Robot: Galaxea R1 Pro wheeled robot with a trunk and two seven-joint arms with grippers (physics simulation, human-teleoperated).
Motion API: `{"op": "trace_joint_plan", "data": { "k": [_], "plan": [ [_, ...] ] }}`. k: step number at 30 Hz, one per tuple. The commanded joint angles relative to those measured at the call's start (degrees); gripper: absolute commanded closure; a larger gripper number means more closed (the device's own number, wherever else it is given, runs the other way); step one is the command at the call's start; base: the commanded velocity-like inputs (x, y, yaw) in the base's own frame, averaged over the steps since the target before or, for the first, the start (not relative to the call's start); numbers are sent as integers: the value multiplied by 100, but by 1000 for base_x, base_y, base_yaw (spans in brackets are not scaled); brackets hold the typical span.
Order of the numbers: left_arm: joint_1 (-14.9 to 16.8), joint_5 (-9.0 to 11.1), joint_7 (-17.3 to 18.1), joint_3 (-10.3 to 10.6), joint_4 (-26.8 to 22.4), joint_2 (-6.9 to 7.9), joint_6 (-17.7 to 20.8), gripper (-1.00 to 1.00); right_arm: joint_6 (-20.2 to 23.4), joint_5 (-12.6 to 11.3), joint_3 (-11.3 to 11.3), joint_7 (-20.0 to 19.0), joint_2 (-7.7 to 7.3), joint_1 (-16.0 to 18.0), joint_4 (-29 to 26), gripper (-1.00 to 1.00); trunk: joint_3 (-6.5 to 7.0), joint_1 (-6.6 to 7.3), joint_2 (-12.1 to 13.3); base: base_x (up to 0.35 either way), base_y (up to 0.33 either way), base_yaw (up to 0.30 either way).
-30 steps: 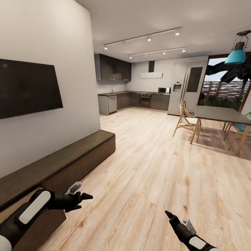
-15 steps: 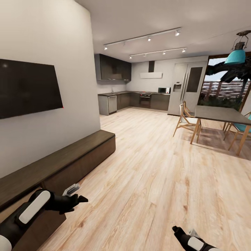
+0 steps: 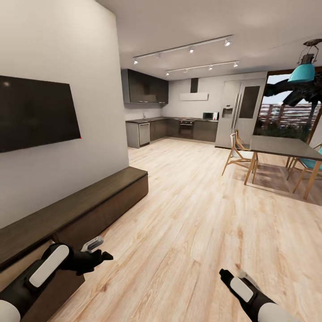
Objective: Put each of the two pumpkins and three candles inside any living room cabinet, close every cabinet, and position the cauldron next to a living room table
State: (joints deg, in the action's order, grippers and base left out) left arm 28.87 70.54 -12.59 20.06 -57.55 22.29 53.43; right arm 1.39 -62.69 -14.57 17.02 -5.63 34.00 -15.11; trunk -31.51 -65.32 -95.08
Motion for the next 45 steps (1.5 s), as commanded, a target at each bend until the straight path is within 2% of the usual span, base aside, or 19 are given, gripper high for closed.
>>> {"op": "trace_joint_plan", "data": {
  "k": [1,8,22,27,31,34,35,45],
  "plan": [
    [5,65,-46,12,-8,5,-1,-100,87,-30,-47,44,-7,1,-87,-100,-7,0,-3,0,0,0],
    [5,77,-26,7,-17,3,-5,-100,219,-22,-46,46,4,1,-201,-100,-7,0,-3,0,0,-49],
    [5,70,-44,17,-18,-3,-7,-100,235,-16,-55,43,9,1,-194,-100,-7,0,-3,0,0,-276],
    [5,20,-143,70,-18,-164,-22,-100,239,-24,-55,39,9,1,-186,-100,-7,0,-3,0,0,-294],
    [5,10,-527,135,-110,-381,-25,-100,246,-31,-54,38,1,1,-185,-100,-7,0,-3,0,0,-294],
    [5,5,-1161,218,-292,-508,-25,-100,251,-35,-52,38,-12,1,-185,-100,-7,0,-3,0,0,-294],
    [5,5,-1229,234,-334,-517,-25,-100,253,-37,-50,38,-17,1,-185,-100,-7,0,-3,0,0,-294],
    [5,12,-1366,324,-544,-531,-25,-100,276,-41,-55,33,-33,1,-169,-100,-7,0,-3,0,0,-294]
  ]
}}
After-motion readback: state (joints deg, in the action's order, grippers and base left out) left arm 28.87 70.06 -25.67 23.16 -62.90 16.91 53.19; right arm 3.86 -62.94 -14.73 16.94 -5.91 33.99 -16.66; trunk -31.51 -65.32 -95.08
